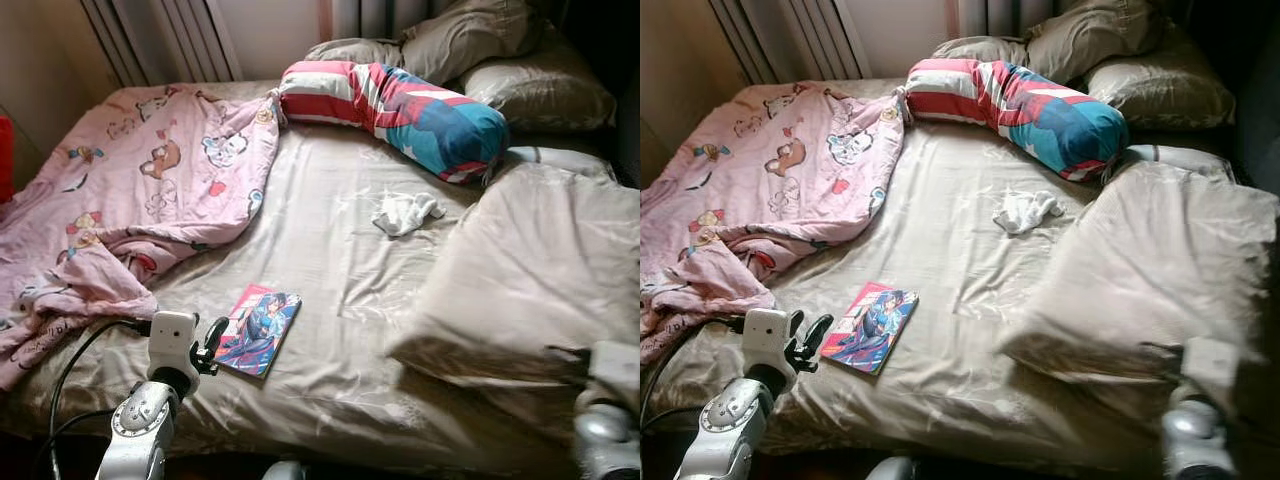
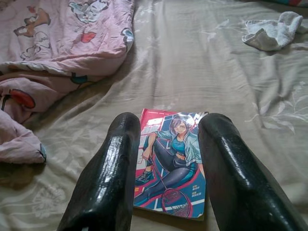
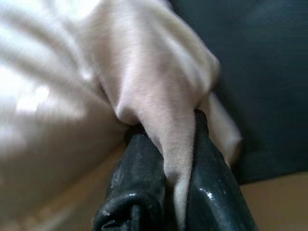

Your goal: Clean up the room

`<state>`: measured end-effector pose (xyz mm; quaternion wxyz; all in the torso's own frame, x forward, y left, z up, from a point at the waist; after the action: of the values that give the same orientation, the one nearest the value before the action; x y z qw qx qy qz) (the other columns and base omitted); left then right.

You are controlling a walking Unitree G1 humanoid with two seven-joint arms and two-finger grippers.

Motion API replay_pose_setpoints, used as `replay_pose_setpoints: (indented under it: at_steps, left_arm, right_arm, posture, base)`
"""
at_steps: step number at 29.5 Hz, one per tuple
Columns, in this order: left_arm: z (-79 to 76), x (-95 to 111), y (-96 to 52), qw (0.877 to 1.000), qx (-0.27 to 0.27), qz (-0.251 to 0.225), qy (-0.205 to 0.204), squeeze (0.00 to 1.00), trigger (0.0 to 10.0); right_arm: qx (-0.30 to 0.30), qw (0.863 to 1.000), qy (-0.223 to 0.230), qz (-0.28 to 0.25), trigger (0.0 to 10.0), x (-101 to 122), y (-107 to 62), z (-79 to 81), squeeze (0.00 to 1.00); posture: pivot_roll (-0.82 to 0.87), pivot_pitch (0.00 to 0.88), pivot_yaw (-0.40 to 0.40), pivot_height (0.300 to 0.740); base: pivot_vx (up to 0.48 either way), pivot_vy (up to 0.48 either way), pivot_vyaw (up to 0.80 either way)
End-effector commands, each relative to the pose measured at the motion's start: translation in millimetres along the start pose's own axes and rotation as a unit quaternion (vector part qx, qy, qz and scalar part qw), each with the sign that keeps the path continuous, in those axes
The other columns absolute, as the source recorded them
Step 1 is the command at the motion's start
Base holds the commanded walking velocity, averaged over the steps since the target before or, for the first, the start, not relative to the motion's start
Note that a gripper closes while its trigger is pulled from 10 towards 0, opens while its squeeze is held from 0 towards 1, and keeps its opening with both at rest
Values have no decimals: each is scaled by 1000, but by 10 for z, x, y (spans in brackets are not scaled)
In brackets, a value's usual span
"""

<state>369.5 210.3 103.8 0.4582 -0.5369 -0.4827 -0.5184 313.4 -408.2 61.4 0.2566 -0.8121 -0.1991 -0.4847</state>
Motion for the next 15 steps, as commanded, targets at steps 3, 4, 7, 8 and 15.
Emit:
replay_pose_setpoints:
  at_steps: [3, 4, 7, 8, 15]
  left_arm:
    - [28, -80, -38, 1000, 2, 13, 0, 0, 10000]
    - [27, -79, -40, 1000, 2, 13, 0, 0, 10000]
    - [27, -79, -42, 1000, 2, 13, 0, 0, 10000]
    - [23, -86, -53, 1000, 0, 14, 0, 0, 10000]
    - [25, -101, -78, 1000, -5, 16, 2, 0, 10000]
  right_arm:
    - [-100, 994, 29, -23, 0, 199, 122, -554, 0]
    - [-115, 993, 29, -24, 0, 207, 134, -648, 0]
    - [-133, 990, 32, -23, 0, 210, 146, -756, 0]
    - [-176, 983, 39, -20, 0, 237, 175, -1049, 0]
    - [-256, 964, 57, -30, 0, 399, 180, -1585, 0]
  posture:
    - [36, 176, 100, 651]
    - [35, 177, 102, 651]
    - [35, 179, 106, 651]
    - [36, 183, 114, 651]
    - [33, 191, 131, 651]
  base:
    - [0, 0, 0]
    - [0, 0, 0]
    - [0, 0, 0]
    - [0, 0, 0]
    - [0, 0, 0]
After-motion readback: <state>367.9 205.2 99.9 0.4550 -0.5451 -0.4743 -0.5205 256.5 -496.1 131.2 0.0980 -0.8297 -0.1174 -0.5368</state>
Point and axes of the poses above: a point about 5 cm out from each wrist's last joint towards the gripper, its own y axis pointing out of the wrist towards the gripper, its own x axis along the axis of the wrist's last joint, z = x × y, the point moved 6 cm from there along y, pointing out of the wrist towards the gripper, and after that the axes turned 7 degrees about -y, right-handed, at the moved point
